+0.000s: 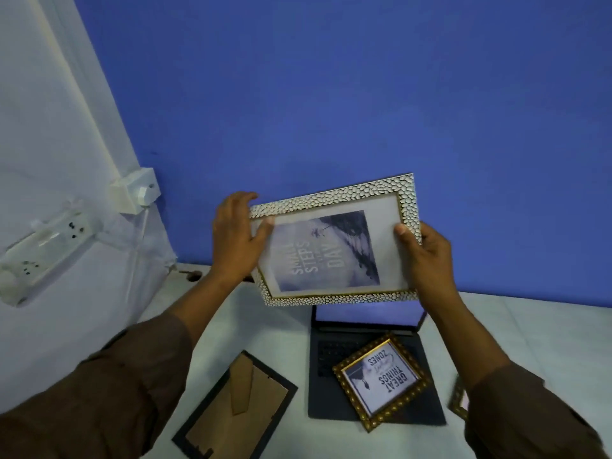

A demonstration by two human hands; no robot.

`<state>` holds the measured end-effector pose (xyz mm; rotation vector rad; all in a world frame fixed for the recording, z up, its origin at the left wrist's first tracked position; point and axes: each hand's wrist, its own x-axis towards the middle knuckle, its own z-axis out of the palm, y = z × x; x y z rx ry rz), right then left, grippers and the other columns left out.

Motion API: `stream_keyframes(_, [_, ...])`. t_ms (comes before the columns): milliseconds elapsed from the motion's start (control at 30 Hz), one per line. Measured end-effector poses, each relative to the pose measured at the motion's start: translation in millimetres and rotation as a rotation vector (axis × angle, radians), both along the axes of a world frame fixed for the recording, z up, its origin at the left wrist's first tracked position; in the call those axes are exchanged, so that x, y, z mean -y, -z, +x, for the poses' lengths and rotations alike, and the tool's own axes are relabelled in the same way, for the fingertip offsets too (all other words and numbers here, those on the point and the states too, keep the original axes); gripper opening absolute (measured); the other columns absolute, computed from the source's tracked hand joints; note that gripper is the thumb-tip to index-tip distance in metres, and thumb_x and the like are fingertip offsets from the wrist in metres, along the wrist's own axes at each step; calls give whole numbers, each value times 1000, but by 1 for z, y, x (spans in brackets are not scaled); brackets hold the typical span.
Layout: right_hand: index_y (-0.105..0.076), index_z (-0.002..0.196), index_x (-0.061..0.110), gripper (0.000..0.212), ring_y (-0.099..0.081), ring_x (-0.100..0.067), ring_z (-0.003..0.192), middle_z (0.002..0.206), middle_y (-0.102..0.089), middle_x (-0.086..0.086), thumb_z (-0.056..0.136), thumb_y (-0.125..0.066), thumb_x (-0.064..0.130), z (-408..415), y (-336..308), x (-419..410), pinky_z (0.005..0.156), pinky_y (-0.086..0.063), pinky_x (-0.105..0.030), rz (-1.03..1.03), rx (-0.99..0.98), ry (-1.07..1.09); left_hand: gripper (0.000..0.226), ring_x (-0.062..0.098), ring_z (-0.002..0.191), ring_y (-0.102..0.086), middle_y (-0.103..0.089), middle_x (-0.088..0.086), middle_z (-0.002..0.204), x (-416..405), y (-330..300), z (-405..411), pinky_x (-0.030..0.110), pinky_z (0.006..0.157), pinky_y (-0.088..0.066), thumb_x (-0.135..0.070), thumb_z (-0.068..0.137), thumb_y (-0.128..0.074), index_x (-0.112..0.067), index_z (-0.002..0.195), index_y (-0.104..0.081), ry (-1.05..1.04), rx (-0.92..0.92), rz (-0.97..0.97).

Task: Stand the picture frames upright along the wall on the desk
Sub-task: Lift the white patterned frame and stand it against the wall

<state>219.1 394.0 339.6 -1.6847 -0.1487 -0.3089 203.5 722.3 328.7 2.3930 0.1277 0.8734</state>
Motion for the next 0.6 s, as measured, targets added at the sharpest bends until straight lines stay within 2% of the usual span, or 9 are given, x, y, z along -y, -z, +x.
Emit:
stream_keyframes(133, [-72, 107, 9, 30, -76, -8, 80, 92, -78, 5, 101, -61, 36, -17, 1, 48, 62, -59, -22, 109, -17, 146, 63, 34, 135, -43, -46, 16, 146, 45, 32, -3, 50, 112, -37, -38, 93, -68, -9, 143, -43, -159, -84, -273])
stream_keyframes(200, [-72, 108, 11, 29, -77, -12, 82, 96, -78, 1, 100, -61, 37, -26, 3, 74, 66, -63, -28, 165, -30, 216, 66, 36, 133, -44, -45, 19, 145, 85, 46, -4, 50, 112, -39, -38, 92, -68, -7, 144, -43, -96, -214, -423])
stream_keyframes(267, [-71, 108, 10, 33, -77, -18, 84, 99, -78, -3, 100, -61, 41, -31, 9, 98, 71, -65, -38, 225, -60, 286, 66, 36, 123, -53, -52, 18, 136, 127, 62, -3, 50, 106, -47, -46, 85, -67, -8, 136, -50, -20, -326, -557])
stream_keyframes(300, [-70, 108, 10, 35, -77, -23, 86, 100, -78, -5, 99, -61, 42, -33, 12, 114, 74, -65, -42, 267, -76, 311, 68, 36, 117, -58, -57, 17, 130, 151, 69, -1, 50, 102, -50, -50, 78, -66, -10, 131, -53, 3, -333, -635])
stream_keyframes(367, [-70, 106, 13, 34, -76, -29, 89, 102, -78, -7, 98, -62, 45, -36, 18, 139, 77, -64, -46, 329, -108, 343, 73, 32, 114, -61, -59, 12, 130, 191, 80, 4, 47, 100, -53, -51, 73, -69, -13, 133, -52, 13, -323, -835])
stream_keyframes(433, [-71, 103, 16, 30, -75, -29, 85, 99, -77, -8, 98, -62, 44, -42, 22, 171, 73, -62, -43, 340, -125, 358, 80, 32, 115, -62, -58, 12, 133, 227, 99, 15, 47, 100, -55, -55, 70, -70, -13, 137, -51, -29, -313, -1008])
stream_keyframes(500, [-71, 105, 15, 29, -73, -28, 84, 99, -77, -7, 98, -63, 43, -47, 29, 201, 73, -60, -40, 370, -155, 372, 91, 37, 116, -64, -61, 19, 131, 255, 108, 22, 52, 95, -58, -68, 65, -67, -11, 135, -54, -98, -296, -1132])
stream_keyframes(567, [-72, 108, 16, 32, -73, -29, 89, 103, -78, -7, 97, -65, 44, -49, 38, 232, 79, -61, -44, 413, -192, 370, 91, 38, 116, -64, -61, 20, 132, 293, 102, 14, 51, 95, -58, -66, 73, -68, -9, 141, -47, -124, -235, -1264])
stream_keyframes(600, [-72, 108, 16, 33, -74, -31, 92, 104, -78, -8, 95, -66, 46, -51, 43, 245, 83, -62, -46, 432, -214, 365, 83, 36, 117, -64, -61, 19, 134, 317, 86, -1, 49, 98, -56, -54, 83, -69, -9, 146, -40, -128, -178, -1344])
